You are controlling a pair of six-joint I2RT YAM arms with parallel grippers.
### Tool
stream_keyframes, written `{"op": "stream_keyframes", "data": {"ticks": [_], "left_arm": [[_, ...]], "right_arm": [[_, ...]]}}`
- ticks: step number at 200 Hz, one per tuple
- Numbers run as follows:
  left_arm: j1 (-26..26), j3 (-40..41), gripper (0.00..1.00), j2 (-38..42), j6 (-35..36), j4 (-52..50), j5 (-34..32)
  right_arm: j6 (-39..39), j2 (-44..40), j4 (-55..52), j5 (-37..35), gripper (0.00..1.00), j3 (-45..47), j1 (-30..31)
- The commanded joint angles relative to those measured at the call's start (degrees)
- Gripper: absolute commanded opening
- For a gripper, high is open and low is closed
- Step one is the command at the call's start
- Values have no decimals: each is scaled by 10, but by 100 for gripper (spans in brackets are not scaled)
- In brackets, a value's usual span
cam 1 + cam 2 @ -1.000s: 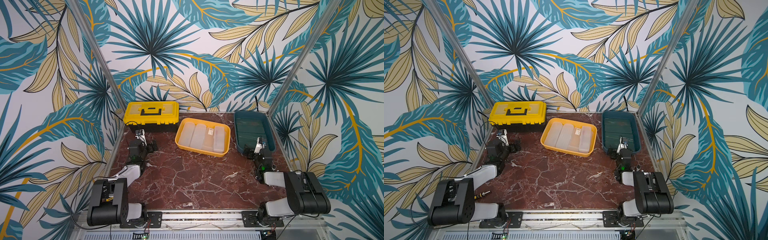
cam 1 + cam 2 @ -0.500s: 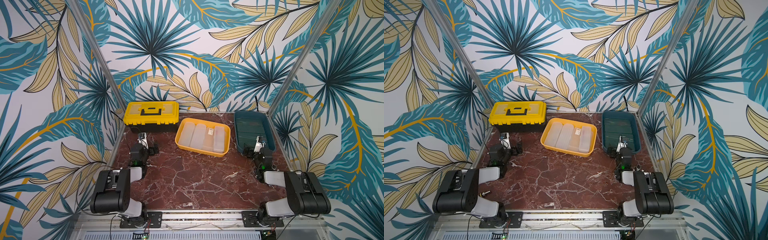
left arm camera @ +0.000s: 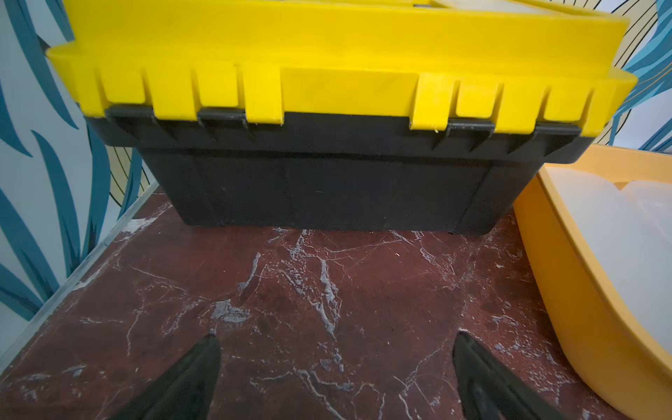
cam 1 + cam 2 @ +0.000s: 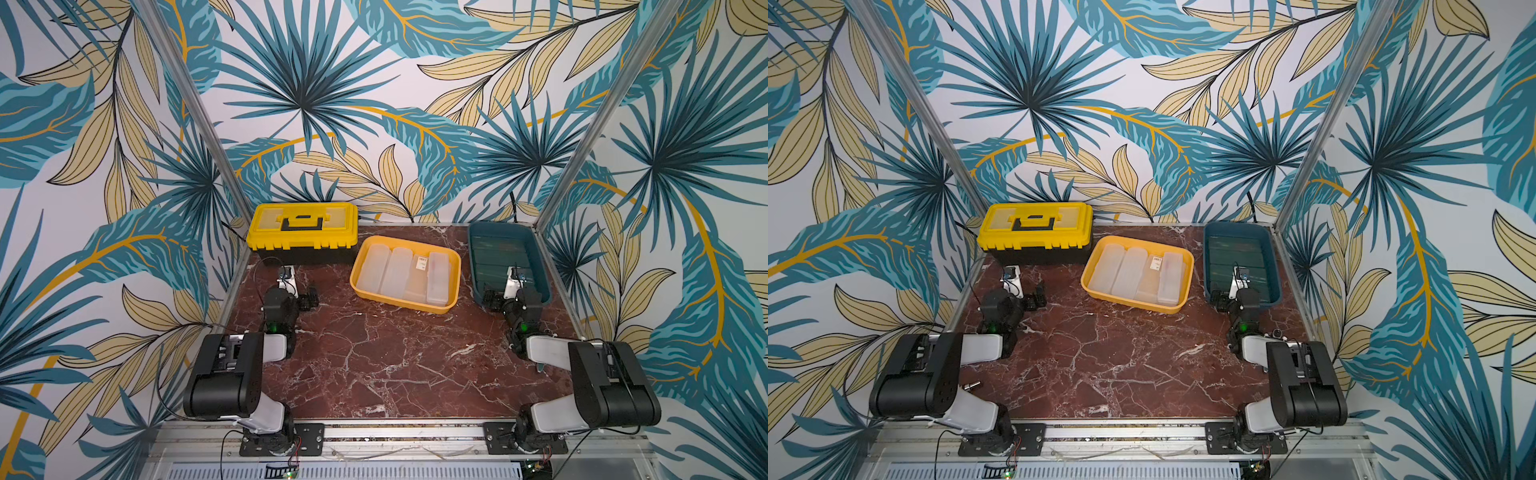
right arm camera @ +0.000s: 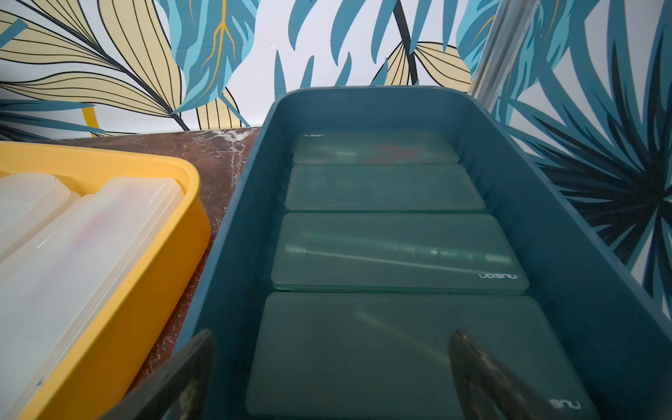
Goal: Place the pencil cases by color into the storage box
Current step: Reset both arms
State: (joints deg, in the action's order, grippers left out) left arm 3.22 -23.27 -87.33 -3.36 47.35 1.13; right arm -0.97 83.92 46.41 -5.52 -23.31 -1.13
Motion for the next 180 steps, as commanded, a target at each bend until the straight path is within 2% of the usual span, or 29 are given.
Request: {"op": "stream_keyframes", "data": {"ticks": [1,180], "left_arm": [[-2,6,99,0,8,20,-10],[-4,6,100,0,10,20,-13]], "right_arm": [[7,4,-7,-5,99,2,2],[6,3,-11,-5,99,0,2]]}}
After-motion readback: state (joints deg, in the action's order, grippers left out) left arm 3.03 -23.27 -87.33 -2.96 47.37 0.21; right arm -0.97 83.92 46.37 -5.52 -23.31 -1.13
